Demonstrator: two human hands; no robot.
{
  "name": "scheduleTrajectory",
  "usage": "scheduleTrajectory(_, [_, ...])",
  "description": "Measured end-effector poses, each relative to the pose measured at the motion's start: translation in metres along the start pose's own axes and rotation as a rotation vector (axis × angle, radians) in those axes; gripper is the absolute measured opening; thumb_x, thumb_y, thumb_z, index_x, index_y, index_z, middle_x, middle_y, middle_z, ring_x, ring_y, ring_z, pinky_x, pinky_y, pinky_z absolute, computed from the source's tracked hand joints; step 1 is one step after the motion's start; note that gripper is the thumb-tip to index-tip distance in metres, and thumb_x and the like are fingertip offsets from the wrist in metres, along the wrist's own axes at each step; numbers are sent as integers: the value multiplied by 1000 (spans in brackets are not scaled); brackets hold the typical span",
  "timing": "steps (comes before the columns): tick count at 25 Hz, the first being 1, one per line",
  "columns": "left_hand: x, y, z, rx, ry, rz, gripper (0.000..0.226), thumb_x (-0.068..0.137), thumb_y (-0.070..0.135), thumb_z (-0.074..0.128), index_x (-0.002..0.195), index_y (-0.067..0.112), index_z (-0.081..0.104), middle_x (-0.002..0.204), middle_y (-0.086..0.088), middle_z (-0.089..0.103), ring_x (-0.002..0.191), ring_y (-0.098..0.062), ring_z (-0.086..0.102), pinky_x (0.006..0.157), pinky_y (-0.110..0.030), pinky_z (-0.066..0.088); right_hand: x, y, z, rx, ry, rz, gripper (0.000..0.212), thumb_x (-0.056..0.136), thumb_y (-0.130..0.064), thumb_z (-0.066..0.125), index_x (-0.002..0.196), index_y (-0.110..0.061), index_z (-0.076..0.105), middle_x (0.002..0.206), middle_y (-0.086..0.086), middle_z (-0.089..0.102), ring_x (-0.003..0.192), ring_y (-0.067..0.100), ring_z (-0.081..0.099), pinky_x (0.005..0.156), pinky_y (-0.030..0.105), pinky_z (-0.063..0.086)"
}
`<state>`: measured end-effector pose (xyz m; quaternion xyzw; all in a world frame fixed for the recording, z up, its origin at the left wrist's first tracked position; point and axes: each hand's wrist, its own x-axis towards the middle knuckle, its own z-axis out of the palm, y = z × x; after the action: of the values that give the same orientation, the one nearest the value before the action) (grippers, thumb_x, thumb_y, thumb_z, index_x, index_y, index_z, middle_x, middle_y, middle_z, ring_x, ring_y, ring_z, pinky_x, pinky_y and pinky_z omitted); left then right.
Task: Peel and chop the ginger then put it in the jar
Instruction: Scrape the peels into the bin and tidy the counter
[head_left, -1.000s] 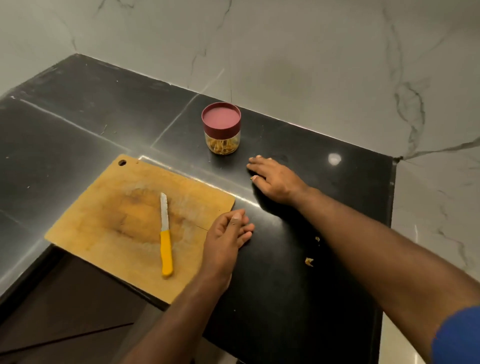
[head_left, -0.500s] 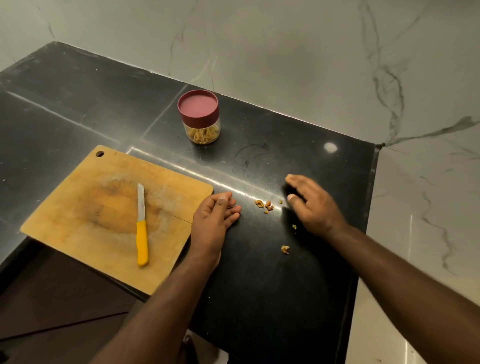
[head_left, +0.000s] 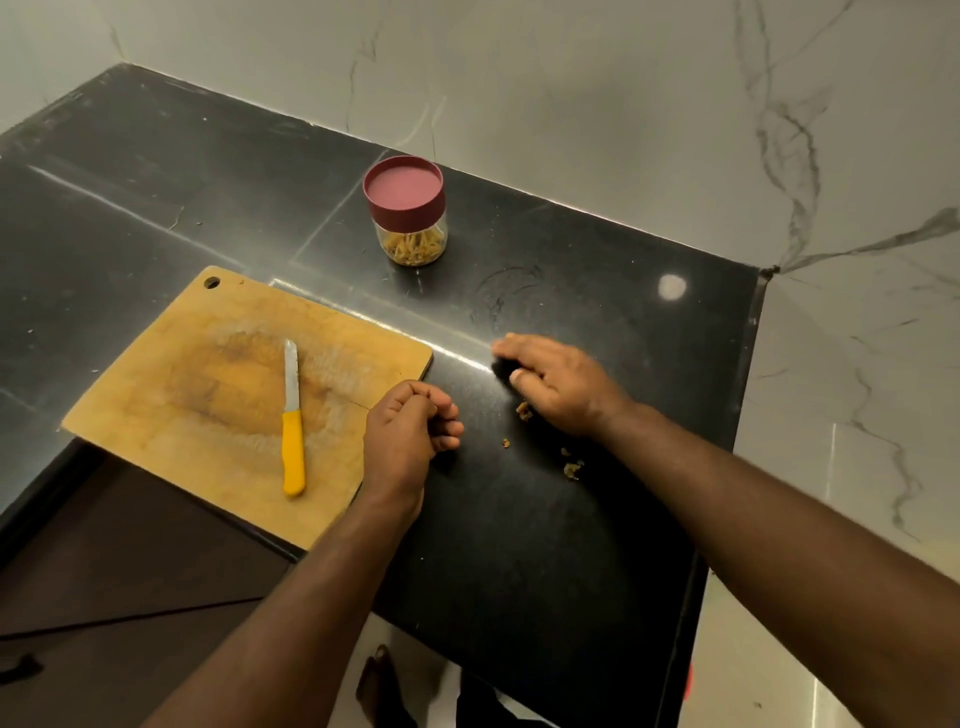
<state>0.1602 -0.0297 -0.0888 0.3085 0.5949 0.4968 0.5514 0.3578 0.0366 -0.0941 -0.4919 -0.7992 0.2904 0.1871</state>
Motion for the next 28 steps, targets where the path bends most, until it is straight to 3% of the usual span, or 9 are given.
scheduleTrajectory(3, [-5,-2,-8,55,-30,19,29,100,9,42,84,9,66,73,-8,65,66,-21,62,54,-25,50,-42,-21,23,63,-146,-138,43,90,-15,50,132,-12,61,139,3,59,134,11,48,114,25,33])
scheduleTrajectory(6, [-15,-6,-18,71,-72,41,23,105,20,47,95,9,65,78,-5,67,70,-18,63,59,-24,52,-78,-21,22,263,75,-7,41,89,-15,52,128,-19,64,131,-5,63,125,0,53,106,24,40])
scheduleTrajectory(9, [-26,-9,-26,110,-103,52,15,103,12,50,112,13,62,93,-7,70,75,-17,65,64,-26,53,-84,-11,21,342,395,256,45,87,-26,49,131,-26,60,130,-9,61,123,3,54,106,36,44])
scheduleTrajectory(11, [-29,-9,-28,108,-88,41,19,102,10,51,116,16,62,101,-8,70,79,-17,66,66,-27,53,-86,-27,44,399,426,314,51,88,-30,48,138,-25,54,138,-8,56,129,6,50,110,42,41])
scheduleTrajectory(14, [-35,-8,-35,73,-82,3,18,102,17,53,116,16,64,100,-9,71,82,-19,68,70,-29,54,-86,-70,79,588,354,314,56,89,-28,48,144,-25,47,143,-8,51,132,2,47,110,34,42])
scheduleTrajectory(16, [-43,-6,-41,25,-99,-38,19,103,18,51,114,11,65,96,-10,70,81,-20,67,71,-31,55,-72,-72,71,732,425,318,50,88,-24,48,138,-25,52,137,-6,57,127,4,53,105,32,47])
scheduleTrajectory(18, [-53,-3,-48,-26,-134,-105,22,104,17,48,112,5,64,91,-12,68,80,-22,66,71,-32,55,-45,-52,50,673,498,348,40,86,-21,50,123,-28,64,121,-6,68,117,7,61,104,40,48])
scheduleTrajectory(24, [-77,-6,-76,-182,-308,-365,28,103,21,47,116,3,63,93,-14,70,83,-25,69,72,-33,58,-22,-51,48,283,162,175,43,86,-24,50,126,-22,65,121,-10,67,115,2,60,103,36,47])
scheduleTrajectory(28, [-88,-17,-104,-218,-474,-566,33,99,23,44,113,2,67,102,-20,70,86,-29,70,71,-34,59,-69,-72,78,352,43,85,41,87,-18,48,124,-17,67,123,-3,67,116,12,61,94,29,49])
